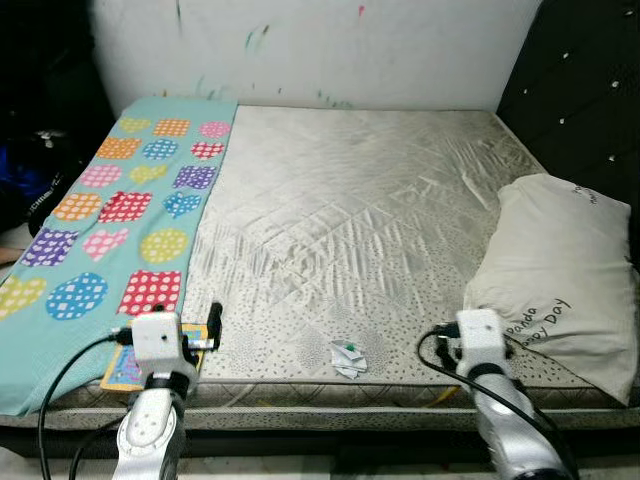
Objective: Clean up the room
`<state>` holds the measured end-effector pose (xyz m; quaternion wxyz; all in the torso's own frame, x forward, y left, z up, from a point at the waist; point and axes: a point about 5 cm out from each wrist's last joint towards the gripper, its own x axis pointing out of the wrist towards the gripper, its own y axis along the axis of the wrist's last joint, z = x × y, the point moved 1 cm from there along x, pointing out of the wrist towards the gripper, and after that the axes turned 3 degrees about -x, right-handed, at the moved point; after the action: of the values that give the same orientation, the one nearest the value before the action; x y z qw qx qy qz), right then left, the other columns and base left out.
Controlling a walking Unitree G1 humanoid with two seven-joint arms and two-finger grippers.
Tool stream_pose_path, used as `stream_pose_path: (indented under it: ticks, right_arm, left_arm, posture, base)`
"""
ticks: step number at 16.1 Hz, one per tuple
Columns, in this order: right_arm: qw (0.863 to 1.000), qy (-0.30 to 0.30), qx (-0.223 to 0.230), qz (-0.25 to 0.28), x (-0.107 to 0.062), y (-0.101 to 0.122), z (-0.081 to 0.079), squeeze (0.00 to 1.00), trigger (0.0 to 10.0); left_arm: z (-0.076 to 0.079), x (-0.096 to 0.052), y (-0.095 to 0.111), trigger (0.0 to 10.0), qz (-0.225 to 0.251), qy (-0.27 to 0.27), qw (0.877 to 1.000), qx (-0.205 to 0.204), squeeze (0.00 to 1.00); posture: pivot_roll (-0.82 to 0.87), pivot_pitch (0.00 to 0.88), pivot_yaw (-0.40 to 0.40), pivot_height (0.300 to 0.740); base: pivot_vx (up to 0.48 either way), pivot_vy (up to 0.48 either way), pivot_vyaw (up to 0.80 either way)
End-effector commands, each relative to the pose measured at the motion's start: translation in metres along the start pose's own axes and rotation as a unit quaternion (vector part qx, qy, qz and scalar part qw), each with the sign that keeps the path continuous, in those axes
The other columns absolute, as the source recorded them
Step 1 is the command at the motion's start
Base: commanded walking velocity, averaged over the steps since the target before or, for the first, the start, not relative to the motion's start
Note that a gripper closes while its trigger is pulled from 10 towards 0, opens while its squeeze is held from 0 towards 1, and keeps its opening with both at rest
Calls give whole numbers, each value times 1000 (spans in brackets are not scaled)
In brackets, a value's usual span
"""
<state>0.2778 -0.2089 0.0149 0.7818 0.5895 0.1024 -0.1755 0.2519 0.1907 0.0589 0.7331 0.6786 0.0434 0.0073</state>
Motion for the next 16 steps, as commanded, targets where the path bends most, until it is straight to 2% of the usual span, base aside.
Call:
stream_pose_path:
  ticks: [1, 3, 5, 6, 8, 10, 11, 13, 14, 15, 16]
  right_arm:
    - [1000, -15, 7, 11, -1, 5, 8, 0, 10000]
    - [999, -23, -15, 30, -5, 12, 16, 0, 10000]
    - [999, -33, 2, 39, -8, 16, 25, 0, 10000]
    - [998, -26, 16, 58, -9, 24, 26, 0, 10000]
    - [996, -23, 46, 72, -10, 29, 23, 0, 10000]
    - [996, -17, 45, 73, -11, 32, 18, 0, 10000]
    - [996, -12, 46, 70, -10, 32, 16, 0, 10000]
    - [997, -2, 31, 73, -10, 35, 17, 0, 10000]
    - [997, -4, 32, 73, -9, 35, 20, 0, 10000]
    - [997, -9, 31, 73, -7, 35, 24, 0, 10000]
    - [997, -10, 31, 72, -6, 36, 25, 0, 10000]
  left_arm:
    - [-2, 0, 2, 10000, 8, 6, 1000, -7, 0]
    - [-2, -5, 6, 10000, 21, 10, 1000, -12, 0]
    - [-4, -10, 10, 10000, 34, 15, 999, -8, 0]
    - [-9, -15, 11, 10000, 32, 24, 999, -32, 0]
    - [-9, -20, 1, 10000, 2, 6, 998, -58, 0]
    - [3, -17, 3, 10000, -9, -44, 997, -69, 0]
    - [12, -15, 1, 10000, -23, -68, 993, -91, 0]
    - [30, -16, 4, 10000, -29, -107, 990, -85, 0]
    - [28, -19, 4, 10000, -30, -99, 991, -87, 0]
    - [11, -29, 1, 10000, -37, -70, 993, -85, 0]
    - [3, -32, -1, 10000, -41, -58, 994, -79, 0]
  posture:
    - [-66, 0, -45, 740]
    - [-79, 0, -72, 740]
    - [-71, 0, -78, 740]
    - [-69, 0, -74, 740]
    - [-64, 0, -70, 740]
    - [-65, 0, -65, 740]
    - [-70, 0, -70, 740]
    - [-69, 0, -75, 740]
    - [-67, 0, -75, 740]
    - [-60, 0, -75, 740]
    - [-52, 0, -76, 740]
  base:
    - [0, 0, 0]
    - [0, 0, 0]
    - [0, 0, 0]
    - [0, 0, 0]
    - [0, 0, 0]
    - [0, 0, 0]
    - [0, 0, 0]
    - [0, 0, 0]
    - [0, 0, 0]
    - [0, 0, 0]
    - [0, 0, 0]
